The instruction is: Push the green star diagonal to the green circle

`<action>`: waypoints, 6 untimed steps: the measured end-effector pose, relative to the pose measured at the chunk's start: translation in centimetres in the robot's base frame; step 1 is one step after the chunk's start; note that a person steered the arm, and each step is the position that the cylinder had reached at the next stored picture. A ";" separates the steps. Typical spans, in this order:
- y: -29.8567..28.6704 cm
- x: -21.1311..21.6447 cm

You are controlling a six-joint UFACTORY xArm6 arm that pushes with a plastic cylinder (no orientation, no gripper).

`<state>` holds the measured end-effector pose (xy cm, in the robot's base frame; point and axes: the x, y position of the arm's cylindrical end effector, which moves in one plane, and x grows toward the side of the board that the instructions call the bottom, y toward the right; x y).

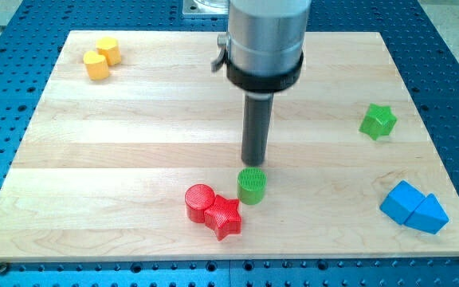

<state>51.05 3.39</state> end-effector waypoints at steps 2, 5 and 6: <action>1.1 1.8; 14.1 2.5; 19.9 3.1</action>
<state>54.17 23.28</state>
